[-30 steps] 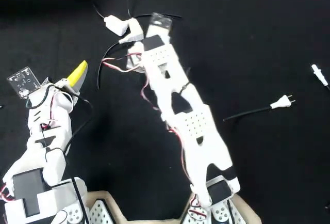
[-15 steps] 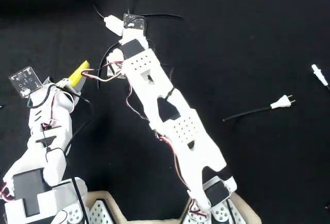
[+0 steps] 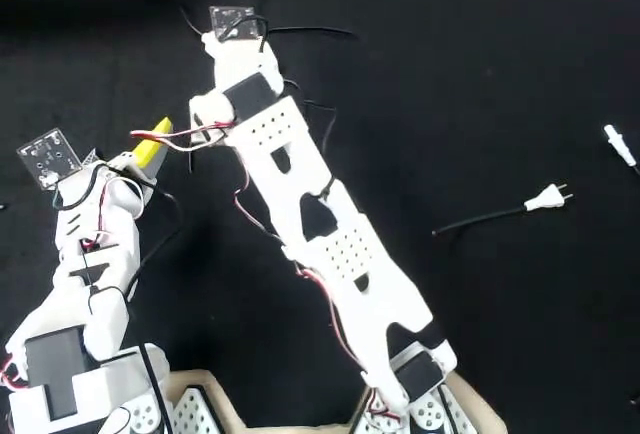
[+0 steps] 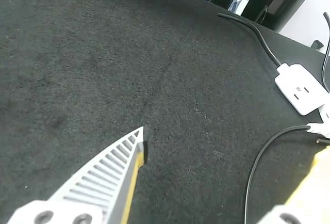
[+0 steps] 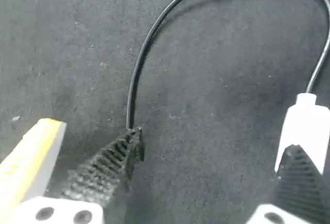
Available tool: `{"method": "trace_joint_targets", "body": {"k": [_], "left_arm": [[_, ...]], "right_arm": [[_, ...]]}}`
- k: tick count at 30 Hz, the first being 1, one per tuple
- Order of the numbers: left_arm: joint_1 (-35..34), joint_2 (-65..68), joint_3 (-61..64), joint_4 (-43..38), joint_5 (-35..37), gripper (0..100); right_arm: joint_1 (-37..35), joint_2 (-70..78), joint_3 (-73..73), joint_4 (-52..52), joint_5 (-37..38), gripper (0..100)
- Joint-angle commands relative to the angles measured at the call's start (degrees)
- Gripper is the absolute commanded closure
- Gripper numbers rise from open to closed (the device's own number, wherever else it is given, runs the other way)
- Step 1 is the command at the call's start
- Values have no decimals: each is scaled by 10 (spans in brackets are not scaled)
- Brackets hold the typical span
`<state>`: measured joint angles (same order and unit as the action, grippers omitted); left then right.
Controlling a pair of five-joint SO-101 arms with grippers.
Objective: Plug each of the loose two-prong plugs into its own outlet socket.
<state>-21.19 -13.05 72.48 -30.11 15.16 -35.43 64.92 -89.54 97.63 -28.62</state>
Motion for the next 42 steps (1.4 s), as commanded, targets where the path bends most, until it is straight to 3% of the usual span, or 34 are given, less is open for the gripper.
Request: {"method": "trace_joint_targets", "body": {"k": [1, 7, 15, 22, 28, 34, 42], "left_arm": [[3, -19, -3, -11, -3, 532], [3, -19, -3, -11, -3, 532], [3, -19, -2, -11, -3, 532], [2, -19, -2, -11, -3, 532], [2, -19, -2, -11, -3, 532], [2, -19, -2, -11, -3, 532], [-23, -19, -7, -11, 2, 532]], "right_arm": [[42, 8, -65, 27, 3, 599], [104, 44, -36, 14, -28, 599], [4, 74, -61, -16, -27, 599], [-21, 75, -57, -18, -26, 599], [33, 34, -60, 4, 29, 599], [82, 45, -54, 7, 29, 599], [-5, 124, -60, -48, 28, 599]]}}
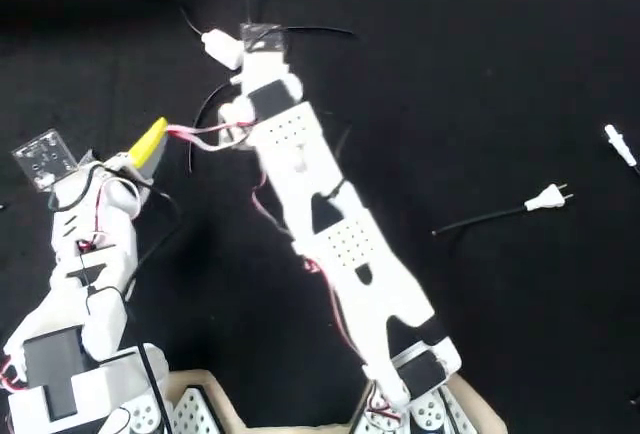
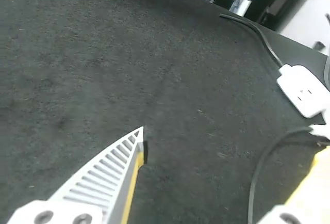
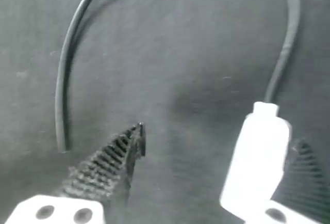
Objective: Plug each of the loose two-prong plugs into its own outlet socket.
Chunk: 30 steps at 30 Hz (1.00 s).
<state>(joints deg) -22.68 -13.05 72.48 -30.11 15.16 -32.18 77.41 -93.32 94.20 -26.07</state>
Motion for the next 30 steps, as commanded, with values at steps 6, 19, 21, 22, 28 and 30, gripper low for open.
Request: {"method": "trace_joint_targets", "body": {"k": [6, 19, 21, 22, 28, 30], "left_arm": [[-7, -19, -7, -11, 2, 532], [-8, -19, -7, -14, 3, 532], [-10, -19, -7, -14, 3, 532], [-11, -20, -8, -14, 3, 532], [-11, -49, 5, -11, 3, 532], [-11, -57, 11, -11, 3, 532]], "right_arm": [[-78, -3, -22, -15, 4, 599], [-75, -44, -24, -16, 9, 599], [-74, -61, -24, -22, 10, 599], [-74, -69, -24, -22, 10, 599], [-74, -101, -24, -24, 82, 599], [-73, -116, -24, -24, 95, 599]]}}
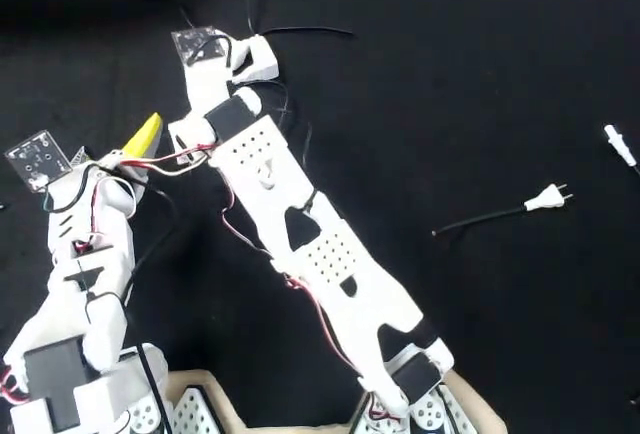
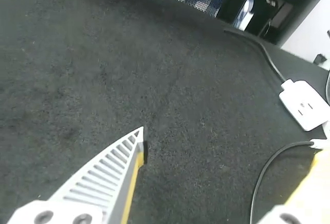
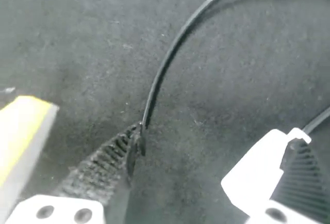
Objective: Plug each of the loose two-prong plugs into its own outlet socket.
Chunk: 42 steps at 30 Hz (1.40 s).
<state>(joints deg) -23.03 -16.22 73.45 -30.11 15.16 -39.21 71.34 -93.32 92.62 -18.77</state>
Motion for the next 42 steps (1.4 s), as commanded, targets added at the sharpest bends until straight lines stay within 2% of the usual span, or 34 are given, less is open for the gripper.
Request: {"method": "trace_joint_targets", "body": {"k": [1, 5, 9, 11, 15, 17, 19, 26, 34, 37, 42], "left_arm": [[-7, -27, 1, -11, 3, 532], [-14, -31, 6, -11, 3, 532], [-20, -37, 10, -11, 3, 532], [-21, -39, 10, -6, 0, 532], [-47, -46, -38, 118, 0, 532], [-64, -50, -82, 204, 6, 532], [-72, -50, -102, 244, 34, 532], [-73, -56, -81, 219, 47, 532], [-83, -56, -86, 225, 50, 532], [-104, -57, -124, 300, 51, 532], [-202, -52, -280, 556, 51, 532]], "right_arm": [[-1, -63, -24, -5, 25, 599], [33, -87, -24, 31, 24, 599], [111, -114, -22, 82, 25, 599], [153, -123, -18, 85, 56, 599], [216, -126, -17, 87, 164, 599], [242, -126, -17, 87, 187, 599], [266, -126, -17, 87, 193, 599], [339, -127, 46, 88, 193, 599], [359, -176, 301, 86, 194, 599], [358, -199, 377, 79, 194, 599], [358, -193, 480, 27, 192, 599]]}}
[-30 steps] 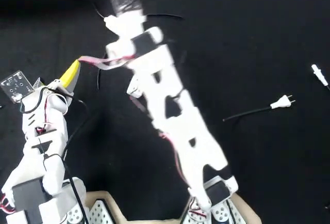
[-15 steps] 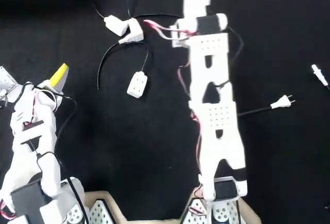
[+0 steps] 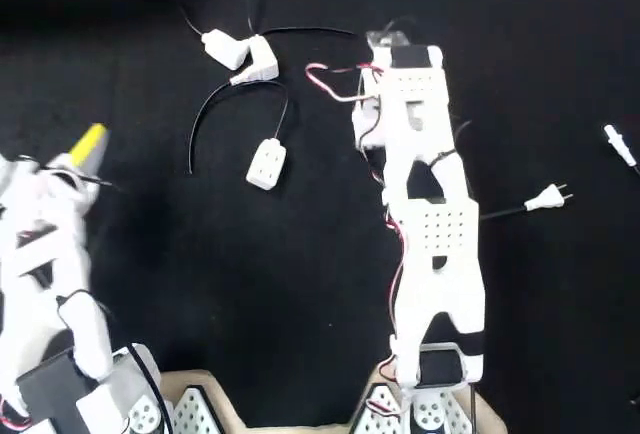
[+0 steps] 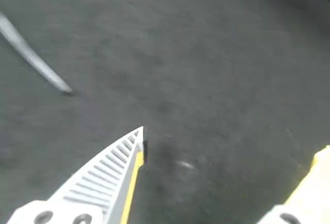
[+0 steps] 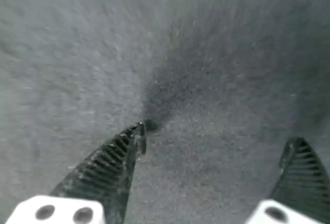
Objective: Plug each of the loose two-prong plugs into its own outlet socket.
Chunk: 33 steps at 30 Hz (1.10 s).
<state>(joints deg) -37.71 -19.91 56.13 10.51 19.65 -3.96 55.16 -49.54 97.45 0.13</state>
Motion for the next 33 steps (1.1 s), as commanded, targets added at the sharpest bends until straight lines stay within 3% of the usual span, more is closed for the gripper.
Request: {"method": "trace_joint_targets", "body": {"k": [1, 4, 7, 11, 20, 25, 33], "left_arm": [[-76, -17, -136, 207, 6, 532], [-115, -18, -205, 337, 4, 532], [-107, -20, -241, 411, -23, 532], [-29, -50, -280, 474, -107, 532], [175, -241, -290, 601, -149, 532], [238, -252, -175, 564, -200, 532], [260, -259, 52, 360, -260, 532]], "right_arm": [[5, -29, 63, -34, 2, 599], [5, -29, 102, -73, 1, 599], [5, -42, 110, -80, 1, 599], [18, -59, 91, -69, 2, 599], [150, -162, 37, 25, 34, 599], [249, -145, 66, 30, 54, 600], [287, -36, 75, 33, 55, 619]]}}
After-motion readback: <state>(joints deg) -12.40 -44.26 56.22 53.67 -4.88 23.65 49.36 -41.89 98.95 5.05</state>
